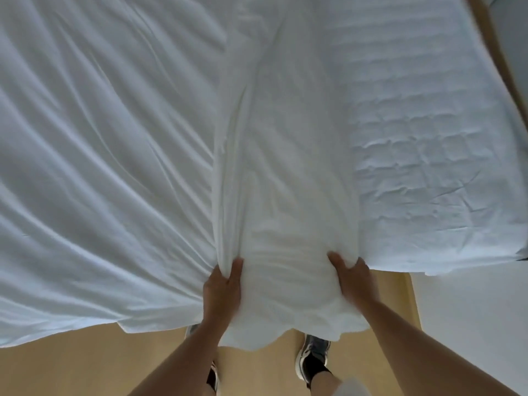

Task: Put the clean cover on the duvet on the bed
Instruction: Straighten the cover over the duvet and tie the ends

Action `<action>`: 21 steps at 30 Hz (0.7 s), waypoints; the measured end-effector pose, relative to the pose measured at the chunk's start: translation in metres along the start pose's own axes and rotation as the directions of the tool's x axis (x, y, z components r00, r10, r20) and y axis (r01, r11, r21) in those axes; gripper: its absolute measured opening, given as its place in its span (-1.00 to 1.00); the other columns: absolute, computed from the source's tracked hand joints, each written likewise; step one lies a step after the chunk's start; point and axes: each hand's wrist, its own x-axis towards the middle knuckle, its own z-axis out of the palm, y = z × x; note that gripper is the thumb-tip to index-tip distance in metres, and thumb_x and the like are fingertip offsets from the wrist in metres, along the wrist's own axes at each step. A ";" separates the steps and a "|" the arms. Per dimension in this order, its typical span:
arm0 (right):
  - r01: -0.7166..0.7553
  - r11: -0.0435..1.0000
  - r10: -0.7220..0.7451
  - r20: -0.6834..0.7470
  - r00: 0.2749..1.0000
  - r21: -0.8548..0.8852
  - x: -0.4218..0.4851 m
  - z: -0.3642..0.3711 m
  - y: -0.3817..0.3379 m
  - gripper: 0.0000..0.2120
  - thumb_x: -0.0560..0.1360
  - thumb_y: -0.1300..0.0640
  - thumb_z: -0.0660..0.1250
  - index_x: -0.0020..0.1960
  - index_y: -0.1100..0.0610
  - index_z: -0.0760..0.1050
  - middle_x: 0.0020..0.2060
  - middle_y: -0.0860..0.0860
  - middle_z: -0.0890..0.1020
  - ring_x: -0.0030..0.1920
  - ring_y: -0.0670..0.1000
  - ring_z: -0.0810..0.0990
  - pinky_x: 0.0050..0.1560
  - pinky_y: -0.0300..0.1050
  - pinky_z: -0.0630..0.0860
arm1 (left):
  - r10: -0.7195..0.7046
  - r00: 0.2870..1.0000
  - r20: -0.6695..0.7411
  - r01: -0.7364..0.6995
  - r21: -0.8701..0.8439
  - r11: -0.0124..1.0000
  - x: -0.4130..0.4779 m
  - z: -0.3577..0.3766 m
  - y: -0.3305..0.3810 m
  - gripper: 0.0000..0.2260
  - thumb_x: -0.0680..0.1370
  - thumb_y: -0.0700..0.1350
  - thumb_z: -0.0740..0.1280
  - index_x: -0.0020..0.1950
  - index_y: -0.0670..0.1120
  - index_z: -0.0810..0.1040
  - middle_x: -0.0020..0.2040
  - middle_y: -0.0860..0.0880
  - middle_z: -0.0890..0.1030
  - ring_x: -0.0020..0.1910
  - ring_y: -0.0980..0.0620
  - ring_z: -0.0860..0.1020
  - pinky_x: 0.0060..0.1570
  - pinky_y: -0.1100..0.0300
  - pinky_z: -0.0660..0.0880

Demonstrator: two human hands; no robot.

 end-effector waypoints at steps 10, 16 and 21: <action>0.725 0.469 -0.844 -0.017 0.535 -0.505 0.036 -0.038 -0.166 -0.07 0.34 -0.37 0.43 0.57 -0.16 0.10 0.55 0.11 0.14 0.51 0.22 0.19 0.35 0.24 0.35 | -0.016 0.976 -0.218 0.024 0.036 0.999 0.096 0.006 0.153 -0.34 0.50 0.34 0.36 0.31 -0.17 0.35 0.14 -0.26 0.59 0.14 -0.29 0.57 0.09 -0.05 0.51; 0.590 0.485 -0.552 0.298 0.779 -0.645 0.111 -0.012 -0.328 0.12 0.27 -0.50 0.41 0.60 -0.26 -0.16 0.64 0.07 -0.19 0.60 0.33 -0.15 0.51 0.43 -0.04 | -0.024 0.964 -0.264 0.028 0.011 1.000 0.134 0.015 0.154 -0.35 0.39 0.38 0.42 0.21 -0.02 0.30 -0.03 -0.11 0.59 -0.01 -0.27 0.62 -0.04 -0.04 0.55; 0.496 0.353 -0.425 0.336 0.840 -0.793 0.126 0.026 -0.339 0.25 0.22 -0.55 0.39 0.60 -0.21 -0.32 0.62 0.14 -0.21 0.57 0.42 -0.13 0.46 0.48 -0.02 | 0.297 0.941 -0.165 -0.264 0.194 0.945 0.219 -0.004 0.247 0.00 0.33 0.17 0.58 0.56 0.04 0.02 0.32 -0.11 0.44 0.22 -0.22 0.53 0.12 -0.11 0.52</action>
